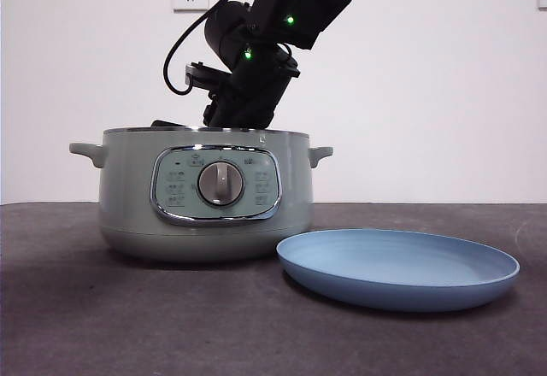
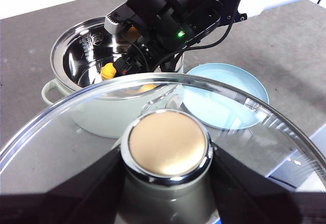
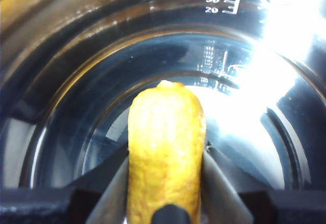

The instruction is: Take the corn out from the steamer,put the corn on the plate,close the lid

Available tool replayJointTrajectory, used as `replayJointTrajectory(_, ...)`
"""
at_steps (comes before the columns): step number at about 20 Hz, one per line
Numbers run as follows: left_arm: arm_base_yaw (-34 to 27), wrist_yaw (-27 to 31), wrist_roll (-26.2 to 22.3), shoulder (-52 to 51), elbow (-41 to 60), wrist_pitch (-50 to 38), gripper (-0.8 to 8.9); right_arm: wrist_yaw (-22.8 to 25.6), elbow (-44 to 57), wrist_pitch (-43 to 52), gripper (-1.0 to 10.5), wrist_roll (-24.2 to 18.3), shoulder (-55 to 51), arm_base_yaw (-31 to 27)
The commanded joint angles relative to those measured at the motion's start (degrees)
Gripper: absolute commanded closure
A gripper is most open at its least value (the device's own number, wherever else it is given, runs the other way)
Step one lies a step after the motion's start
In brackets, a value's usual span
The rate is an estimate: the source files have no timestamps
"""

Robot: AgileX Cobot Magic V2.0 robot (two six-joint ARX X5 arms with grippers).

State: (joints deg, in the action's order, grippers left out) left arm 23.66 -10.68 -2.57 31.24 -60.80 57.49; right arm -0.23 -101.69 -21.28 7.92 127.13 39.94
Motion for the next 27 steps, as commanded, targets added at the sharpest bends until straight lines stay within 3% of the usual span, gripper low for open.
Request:
replayJointTrajectory(1,-0.02,-0.31,-0.68,-0.66,-0.46,-1.88,8.22,0.61,0.24,-0.63,9.6,-0.04,0.92,-0.07)
replayJointTrajectory(5,-0.02,-0.15,-0.68,-0.66,-0.46,-1.73,8.22,0.63,-0.07,0.20,9.6,-0.07,-1.07,-0.07)
replayJointTrajectory(11,-0.02,-0.13,-0.66,-0.66,-0.46,-3.45,8.22,0.87,-0.09,-2.14,9.6,-2.03,-15.23,-0.28)
replayJointTrajectory(17,-0.02,-0.11,-0.66,-0.35,-0.46,-9.07,8.22,1.77,-0.07,-22.75,9.6,-7.48,-31.87,-1.79)
replayJointTrajectory(21,-0.02,-0.13,-0.66,1.16,-0.46,-10.23,8.22,2.12,0.57,-29.48,9.6,-9.11,-37.40,-3.72)
replayJointTrajectory(24,-0.02,-0.15,-0.68,2.64,-0.46,-11.08,8.22,2.10,5.11,-30.45,9.6,-9.09,-40.09,-6.01)
replayJointTrajectory(27,-0.02,-0.17,-0.63,3.50,-0.46,-13.31,8.22,1.64,16.33,-25.24,9.6,-8.68,-43.32,-8.00)
